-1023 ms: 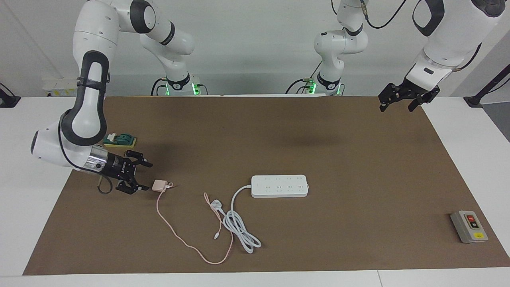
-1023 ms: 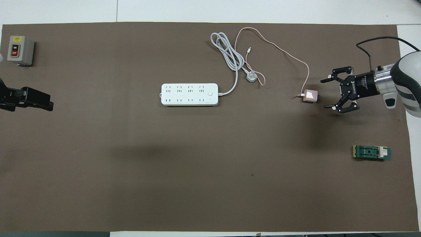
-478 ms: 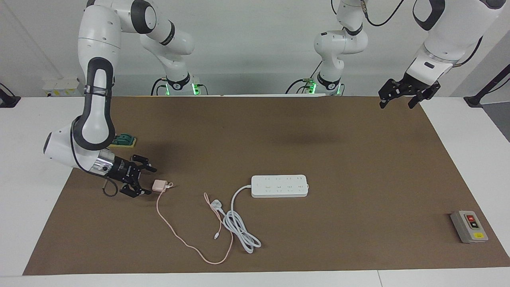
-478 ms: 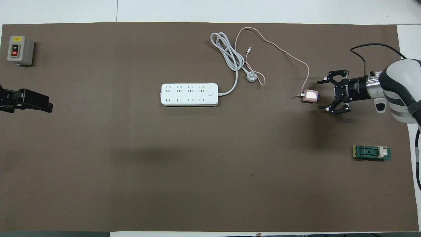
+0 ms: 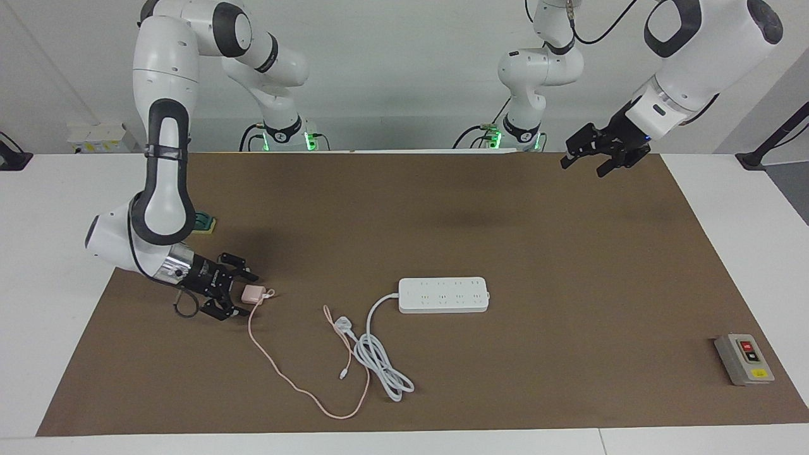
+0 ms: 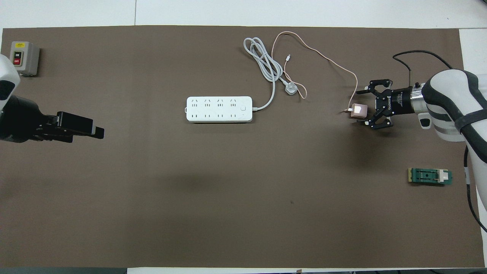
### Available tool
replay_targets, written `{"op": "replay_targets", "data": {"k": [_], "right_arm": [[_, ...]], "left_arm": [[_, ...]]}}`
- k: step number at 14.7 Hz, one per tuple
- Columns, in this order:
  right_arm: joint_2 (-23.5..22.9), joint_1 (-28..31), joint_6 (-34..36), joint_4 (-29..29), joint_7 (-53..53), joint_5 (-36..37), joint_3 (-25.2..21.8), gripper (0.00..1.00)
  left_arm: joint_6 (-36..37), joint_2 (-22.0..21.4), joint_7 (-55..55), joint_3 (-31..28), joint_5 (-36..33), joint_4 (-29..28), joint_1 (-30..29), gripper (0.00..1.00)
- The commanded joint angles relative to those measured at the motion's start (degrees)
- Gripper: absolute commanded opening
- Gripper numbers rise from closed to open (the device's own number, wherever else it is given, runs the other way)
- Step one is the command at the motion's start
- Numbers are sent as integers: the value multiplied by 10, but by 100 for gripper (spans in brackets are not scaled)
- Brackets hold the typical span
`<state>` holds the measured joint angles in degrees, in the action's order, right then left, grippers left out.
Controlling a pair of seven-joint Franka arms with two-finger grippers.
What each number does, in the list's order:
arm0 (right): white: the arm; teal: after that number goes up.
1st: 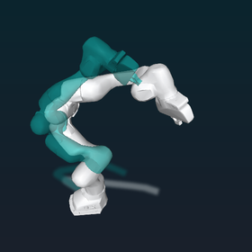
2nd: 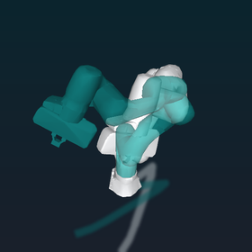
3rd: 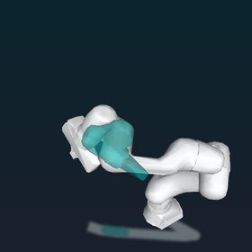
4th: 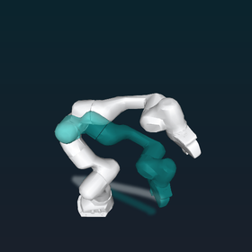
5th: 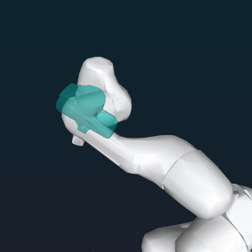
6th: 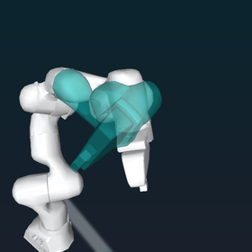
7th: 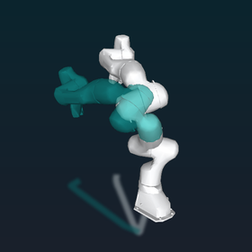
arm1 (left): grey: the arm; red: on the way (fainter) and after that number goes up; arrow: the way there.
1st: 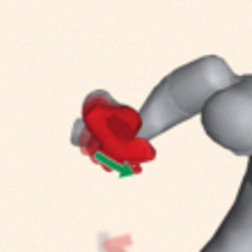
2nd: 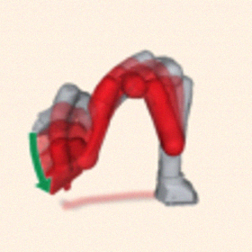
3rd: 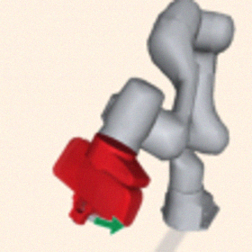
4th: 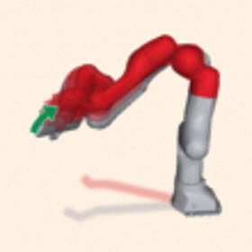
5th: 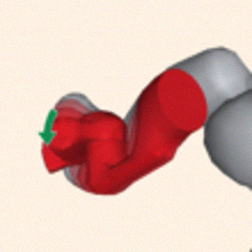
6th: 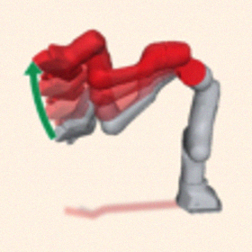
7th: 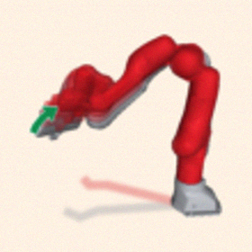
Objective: Plug charger into power strip
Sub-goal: 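Grasp the power strip end with the left gripper while the right gripper lifts the plug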
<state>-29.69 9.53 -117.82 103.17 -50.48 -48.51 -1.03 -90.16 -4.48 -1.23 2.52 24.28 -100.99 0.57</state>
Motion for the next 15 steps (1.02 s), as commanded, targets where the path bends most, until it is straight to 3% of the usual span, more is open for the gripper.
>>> {"op": "replay_targets", "data": {"k": [1, 4, 7, 11, 15], "right_arm": [[4, 1, -11, 12, 20, -16, 1, 100], [5, 7, -11, 22, 45, -17, 1, 100], [6, 9, -18, 36, 73, -31, 1, 100], [8, 25, -12, 39, 92, -30, 1, 100], [9, 21, -30, 52, 95, -31, 1, 100]], "left_arm": [[-25, -18, -21, -4, 99, -46, 6, 100], [-28, 2, -46, -5, 254, -71, 6, 100], [-34, 45, -146, -3, 418, -101, 7, 100], [-42, 68, -215, -2, 548, -146, 43, 100], [-69, 98, -278, -2, 592, -155, 68, 100]]}}
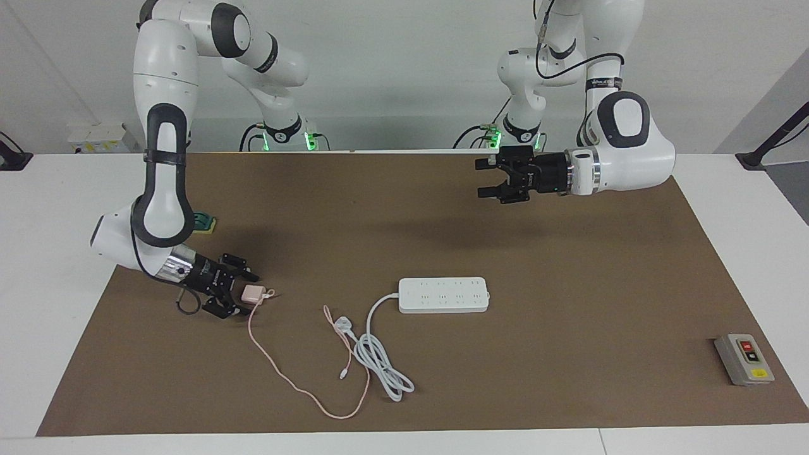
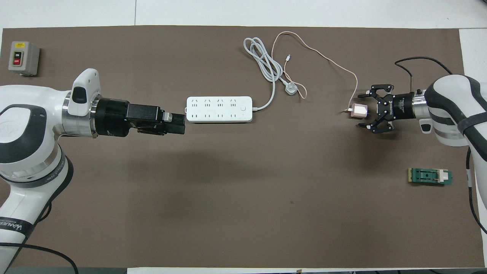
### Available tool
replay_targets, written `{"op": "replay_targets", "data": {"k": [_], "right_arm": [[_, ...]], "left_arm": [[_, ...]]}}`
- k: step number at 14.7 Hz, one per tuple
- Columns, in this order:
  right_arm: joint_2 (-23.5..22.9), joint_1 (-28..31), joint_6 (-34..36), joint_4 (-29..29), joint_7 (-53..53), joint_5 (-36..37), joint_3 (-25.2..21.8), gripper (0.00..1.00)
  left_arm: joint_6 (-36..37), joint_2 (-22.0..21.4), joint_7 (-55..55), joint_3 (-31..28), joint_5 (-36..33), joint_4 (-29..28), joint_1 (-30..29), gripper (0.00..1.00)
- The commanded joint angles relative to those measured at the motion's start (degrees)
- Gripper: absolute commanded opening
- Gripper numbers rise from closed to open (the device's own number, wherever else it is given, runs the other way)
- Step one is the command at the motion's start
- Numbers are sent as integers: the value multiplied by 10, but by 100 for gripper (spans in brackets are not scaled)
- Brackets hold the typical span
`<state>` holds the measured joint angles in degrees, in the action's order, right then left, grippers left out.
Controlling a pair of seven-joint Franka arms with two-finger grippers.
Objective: Plug charger into power strip
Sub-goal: 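Grasp the power strip end with the left gripper while the right gripper lifts the plug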
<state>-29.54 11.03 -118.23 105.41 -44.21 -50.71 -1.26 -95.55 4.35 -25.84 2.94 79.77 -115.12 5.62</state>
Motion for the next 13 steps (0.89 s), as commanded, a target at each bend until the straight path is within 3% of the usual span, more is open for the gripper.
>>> {"op": "replay_targets", "data": {"k": [1, 3, 6, 8, 13], "right_arm": [[8, 6, -27, 31, 34, -9, 3, 100], [10, 6, -29, 40, 54, -9, 3, 95], [12, 5, -42, 52, 68, -9, 4, 32], [12, 5, -42, 52, 76, -9, 4, 2], [12, 4, -35, 39, 76, -9, 6, 0]], "left_arm": [[-13, 26, -54, -7, 64, -18, 19, 100], [-3, 70, -117, -6, 91, -17, 22, 100], [-10, 87, -177, -7, 138, -18, 44, 100], [-10, 87, -179, -6, 154, -18, 52, 100], [-24, 87, -178, -7, 173, -19, 60, 100]]}}
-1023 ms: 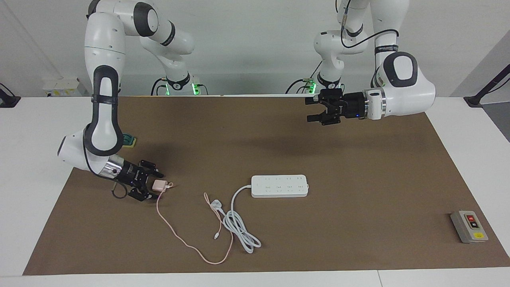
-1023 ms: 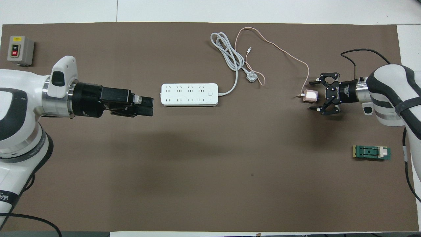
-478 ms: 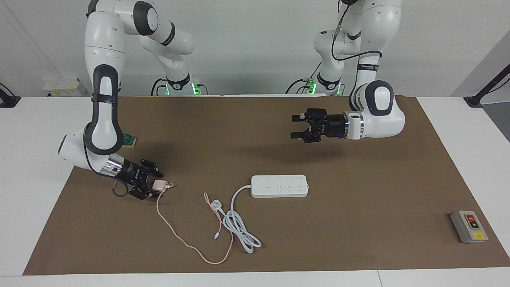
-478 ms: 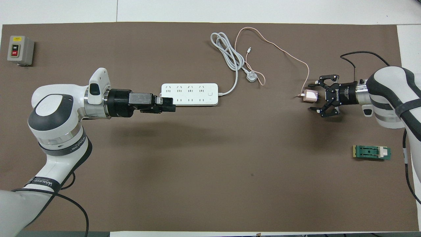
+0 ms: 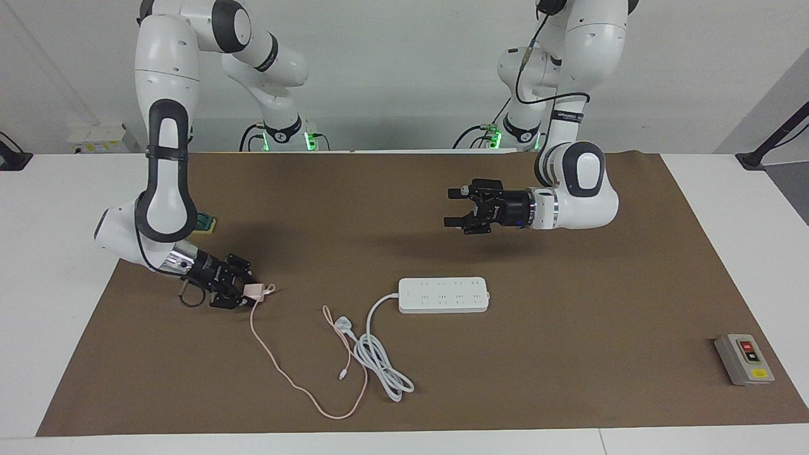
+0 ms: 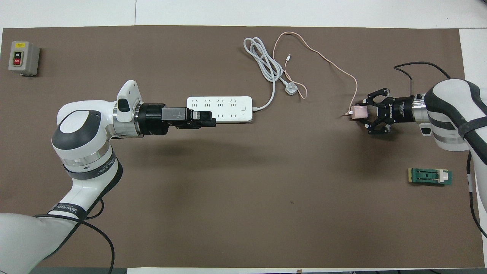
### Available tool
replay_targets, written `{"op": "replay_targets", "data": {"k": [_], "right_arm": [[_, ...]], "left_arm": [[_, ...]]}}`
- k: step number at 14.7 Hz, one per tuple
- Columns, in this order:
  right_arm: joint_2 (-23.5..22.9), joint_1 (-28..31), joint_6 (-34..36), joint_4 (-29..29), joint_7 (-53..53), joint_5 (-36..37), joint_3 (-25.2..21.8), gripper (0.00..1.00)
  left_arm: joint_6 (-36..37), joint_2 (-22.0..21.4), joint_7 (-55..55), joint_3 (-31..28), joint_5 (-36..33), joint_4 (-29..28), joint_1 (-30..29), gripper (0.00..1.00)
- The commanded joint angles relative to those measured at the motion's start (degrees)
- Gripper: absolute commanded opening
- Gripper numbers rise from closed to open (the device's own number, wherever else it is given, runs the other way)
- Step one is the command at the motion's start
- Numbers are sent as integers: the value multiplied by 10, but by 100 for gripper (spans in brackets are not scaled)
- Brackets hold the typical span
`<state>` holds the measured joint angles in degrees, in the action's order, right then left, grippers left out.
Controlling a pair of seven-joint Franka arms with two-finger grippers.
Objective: Plug charger into power strip
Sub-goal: 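Grasp the power strip end with the left gripper while the right gripper lifts the plug, then carry the plug with the right gripper toward the strip's nearest socket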
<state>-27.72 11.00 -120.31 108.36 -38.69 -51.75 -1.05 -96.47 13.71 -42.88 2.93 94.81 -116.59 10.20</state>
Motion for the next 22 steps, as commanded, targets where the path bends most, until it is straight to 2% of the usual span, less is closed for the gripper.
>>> {"op": "replay_targets", "data": {"k": [1, 5, 11, 16, 22], "right_arm": [[-7, 4, -13, 3, 15, 2, 5, 0], [3, -23, -12, -12, -54, 2, 8, 0], [26, -59, 20, -51, -162, 5, 9, 0], [61, -114, 20, -54, -221, 9, 8, 0], [100, -178, 18, -54, -273, 9, 8, 0]], "left_arm": [[-20, -6, -6, -6, 29, -4, 19, 100], [-62, -5, 1, -6, 34, -7, 19, 100], [-59, -5, 9, -6, 36, -7, 19, 100], [-46, -3, 12, -5, 87, -22, 39, 100], [-36, 1, 15, -6, 90, -22, 39, 100]]}}
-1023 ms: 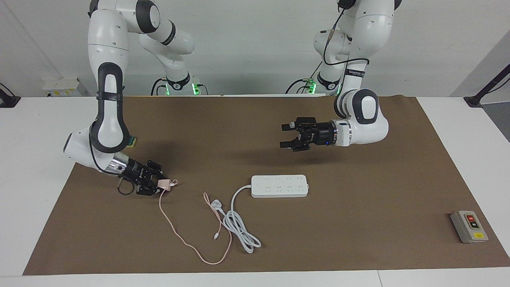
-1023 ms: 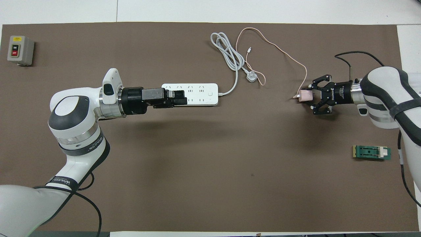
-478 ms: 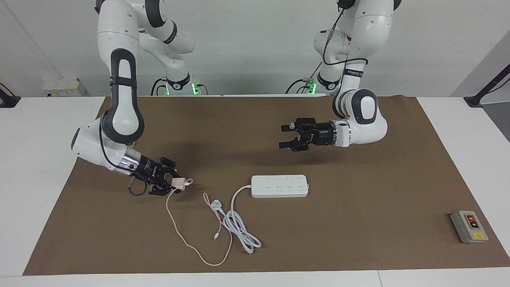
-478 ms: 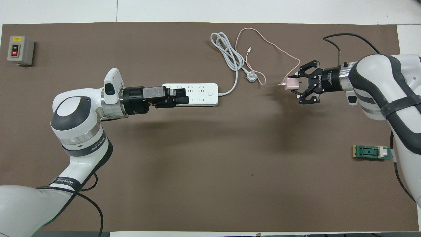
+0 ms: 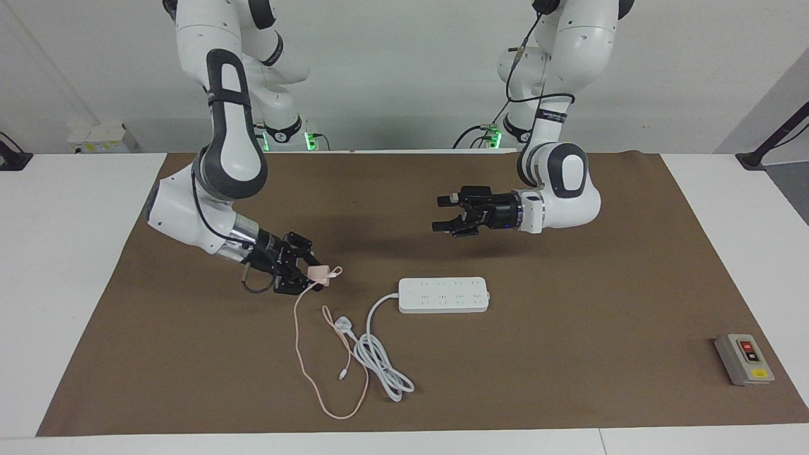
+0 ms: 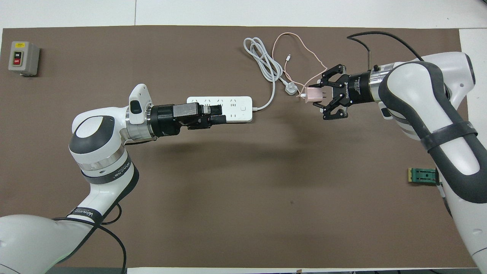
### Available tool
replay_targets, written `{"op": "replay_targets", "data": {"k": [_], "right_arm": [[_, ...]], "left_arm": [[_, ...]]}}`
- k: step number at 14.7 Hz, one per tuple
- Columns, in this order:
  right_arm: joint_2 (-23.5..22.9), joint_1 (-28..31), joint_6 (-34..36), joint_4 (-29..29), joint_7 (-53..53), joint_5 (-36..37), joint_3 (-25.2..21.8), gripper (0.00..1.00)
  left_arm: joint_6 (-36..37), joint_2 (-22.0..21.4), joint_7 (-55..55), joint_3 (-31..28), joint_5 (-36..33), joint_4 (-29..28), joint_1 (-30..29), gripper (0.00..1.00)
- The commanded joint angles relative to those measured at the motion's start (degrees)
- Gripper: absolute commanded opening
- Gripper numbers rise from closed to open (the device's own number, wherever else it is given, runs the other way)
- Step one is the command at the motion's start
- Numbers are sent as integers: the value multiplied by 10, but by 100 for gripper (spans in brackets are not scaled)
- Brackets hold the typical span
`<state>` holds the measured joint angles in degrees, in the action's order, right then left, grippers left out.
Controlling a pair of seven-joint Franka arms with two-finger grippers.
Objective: Plug charger into power strip
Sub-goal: 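Carry the plug with the right gripper toward the strip's nearest socket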
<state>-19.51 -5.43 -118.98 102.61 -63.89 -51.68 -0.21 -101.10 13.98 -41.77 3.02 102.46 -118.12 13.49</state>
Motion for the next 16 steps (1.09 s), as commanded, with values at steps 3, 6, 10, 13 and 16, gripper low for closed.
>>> {"op": "replay_targets", "data": {"k": [3, 6, 10, 13, 16], "right_arm": [[32, -44, 5, 6, -37, 9, -1, 0], [49, -74, 6, 12, -44, 10, -1, 0], [60, -113, 0, 14, -86, 10, -1, 0], [61, -143, -24, 15, -113, 11, -1, 0], [61, -166, -45, 14, -134, 13, -1, 0]], "left_arm": [[6, -1, 2, -7, 13, -5, 6, 100], [5, -1, 0, -7, 13, -7, 8, 100], [4, -1, -1, -7, 13, -6, 8, 100], [2, -1, -1, -7, 13, -6, 10, 100], [1, -1, -2, -7, 14, -6, 15, 100]]}}
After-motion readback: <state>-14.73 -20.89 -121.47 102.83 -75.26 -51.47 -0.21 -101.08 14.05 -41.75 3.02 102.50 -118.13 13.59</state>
